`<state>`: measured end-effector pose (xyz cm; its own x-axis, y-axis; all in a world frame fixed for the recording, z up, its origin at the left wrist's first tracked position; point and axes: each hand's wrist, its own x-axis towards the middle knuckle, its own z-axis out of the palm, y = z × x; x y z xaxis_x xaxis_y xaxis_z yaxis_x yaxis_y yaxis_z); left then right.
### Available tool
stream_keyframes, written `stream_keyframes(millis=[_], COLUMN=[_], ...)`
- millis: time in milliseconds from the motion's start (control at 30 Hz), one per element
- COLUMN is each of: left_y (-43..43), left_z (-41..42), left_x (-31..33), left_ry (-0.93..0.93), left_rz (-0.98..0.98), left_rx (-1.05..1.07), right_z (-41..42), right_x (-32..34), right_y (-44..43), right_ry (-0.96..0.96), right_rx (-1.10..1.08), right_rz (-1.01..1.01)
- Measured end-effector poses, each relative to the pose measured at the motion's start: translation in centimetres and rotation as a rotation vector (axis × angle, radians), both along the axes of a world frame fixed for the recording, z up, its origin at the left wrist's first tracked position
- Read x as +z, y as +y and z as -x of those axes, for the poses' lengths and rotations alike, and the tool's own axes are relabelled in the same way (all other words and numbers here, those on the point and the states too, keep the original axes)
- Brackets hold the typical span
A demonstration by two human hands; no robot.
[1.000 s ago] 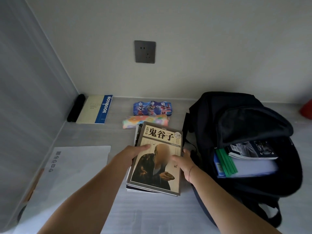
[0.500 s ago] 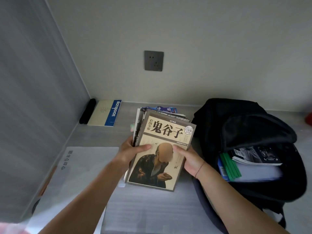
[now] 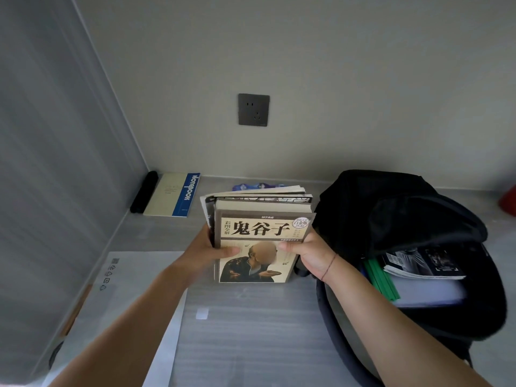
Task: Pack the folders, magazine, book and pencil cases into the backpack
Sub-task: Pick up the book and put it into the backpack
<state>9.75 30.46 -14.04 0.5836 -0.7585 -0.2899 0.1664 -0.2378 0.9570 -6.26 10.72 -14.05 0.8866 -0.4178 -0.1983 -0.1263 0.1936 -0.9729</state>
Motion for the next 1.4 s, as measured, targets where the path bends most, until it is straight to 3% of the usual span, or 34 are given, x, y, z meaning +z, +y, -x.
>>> stream_keyframes(millis=[300,467,733,933,1033,1167,1400], left_y=[0.7,0.9,0.3,-4.4,-7.8,-12.8,-21.6], left_z=[-0.3,0.4,0.9,3.2,6.1,11.6,22.2], left_x=[-1.6,-3.0,-0.8,3.7,5.6,6.9,5.3], left_ry=[0.058,0.08,-0.063,0.269,0.366,0.354,0.255], left_rz=[-0.041,-0.019,-0.129,-0.165,-0.103,-0.106,-0.28], left_rx=[0.013,0.005,0.0,0.208,0.223,0.149,0.009], right_z=[-0.1,-0.1,1.5,3.4,6.7,13.2,27.0], right_x=[-2.4,-3.6,-3.0,1.3,3.6,4.0,2.1], right_y=[1.0,1.3,0.8,-1.0,-4.1,-7.9,-13.2], right_ry=[0.046,0.209,0.231,0.111,0.097,0.047,0.079], right_rx=[-0.061,0.018,0.05,-0.127,-0.14,-0.19,-0.333], right_rz=[-0.083,0.072,0.154,-0.072,-0.06,-0.111,-0.217])
